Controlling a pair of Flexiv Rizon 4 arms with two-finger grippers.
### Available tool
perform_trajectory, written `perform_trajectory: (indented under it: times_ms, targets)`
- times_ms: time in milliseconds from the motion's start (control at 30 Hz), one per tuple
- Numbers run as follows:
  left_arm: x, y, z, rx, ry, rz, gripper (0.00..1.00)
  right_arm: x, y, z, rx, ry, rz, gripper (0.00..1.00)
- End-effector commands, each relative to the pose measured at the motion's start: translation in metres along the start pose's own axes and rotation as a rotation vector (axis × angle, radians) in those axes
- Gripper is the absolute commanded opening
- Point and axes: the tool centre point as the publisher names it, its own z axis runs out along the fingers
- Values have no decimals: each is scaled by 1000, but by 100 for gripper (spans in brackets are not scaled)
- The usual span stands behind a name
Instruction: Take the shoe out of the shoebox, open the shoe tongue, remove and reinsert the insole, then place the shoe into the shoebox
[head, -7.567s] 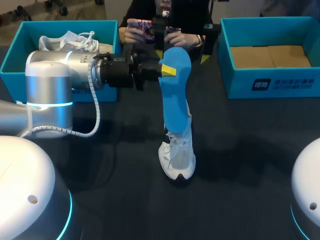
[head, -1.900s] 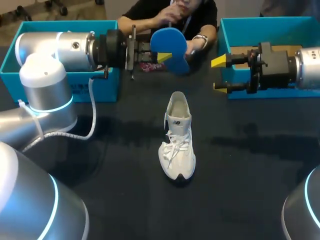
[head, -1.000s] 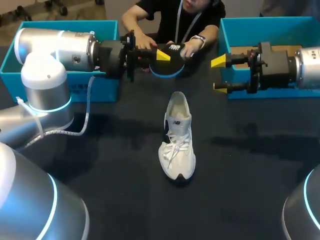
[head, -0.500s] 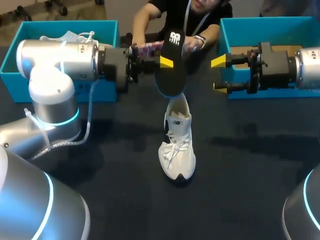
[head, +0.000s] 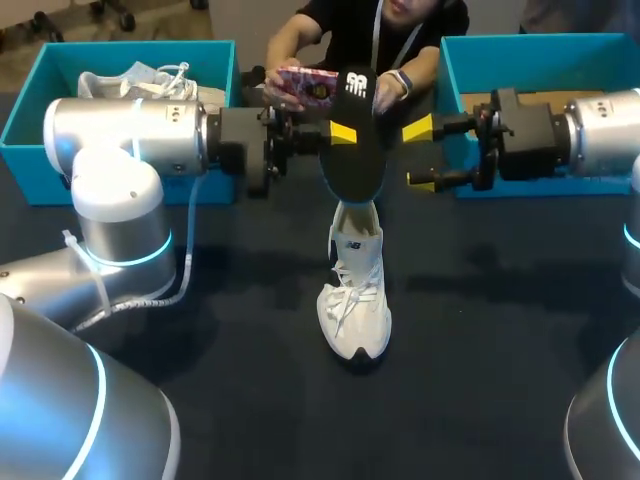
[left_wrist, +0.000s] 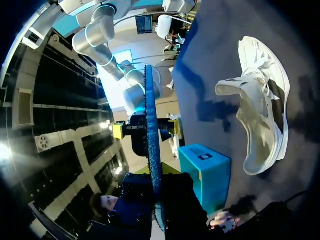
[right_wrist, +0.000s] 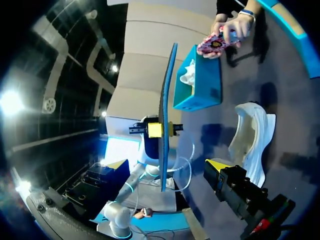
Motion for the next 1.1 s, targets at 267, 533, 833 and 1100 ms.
perform_trajectory:
  times_ms: [267,533,833,1100]
  targets:
    - [6,-3,26,-19,-19,30,0,-5,4,17,16,20,6,58]
    - [3,-4,33,-27,-40,34,0,-9,4,25,32,37,11,39]
    - [3,-6,40,-23,-45,52,0,-13,5,29,31,51,17,26]
    - [3,-6,41,-19,-47,46,0,-13,7,31,26,57,14,3]
